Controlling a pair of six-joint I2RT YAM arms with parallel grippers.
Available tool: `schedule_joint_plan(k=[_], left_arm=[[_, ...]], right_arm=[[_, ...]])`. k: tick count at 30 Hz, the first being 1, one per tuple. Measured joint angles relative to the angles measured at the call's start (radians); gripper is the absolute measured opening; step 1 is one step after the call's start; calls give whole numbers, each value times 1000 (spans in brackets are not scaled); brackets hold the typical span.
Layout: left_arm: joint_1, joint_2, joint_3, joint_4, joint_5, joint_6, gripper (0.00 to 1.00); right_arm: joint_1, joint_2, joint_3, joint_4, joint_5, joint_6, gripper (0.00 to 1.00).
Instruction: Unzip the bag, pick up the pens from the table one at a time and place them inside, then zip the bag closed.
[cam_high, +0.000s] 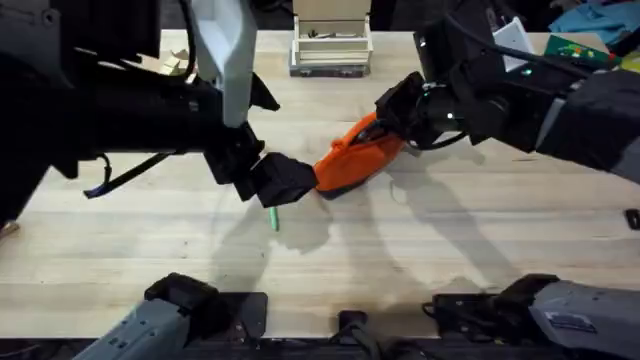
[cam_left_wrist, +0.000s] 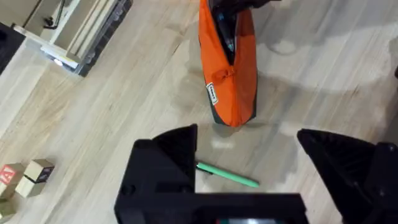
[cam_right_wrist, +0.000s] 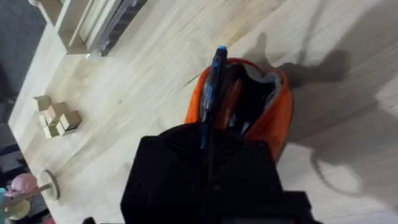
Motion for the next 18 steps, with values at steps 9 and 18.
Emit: schedule_joint_plan(k=[9, 18], left_arm=[[0, 0, 0, 0, 0, 0, 993], [0, 0, 0, 0, 0, 0, 993]], right_arm=[[0, 0, 0, -48, 38, 39, 36], [40, 3, 0, -60, 86, 118, 34]])
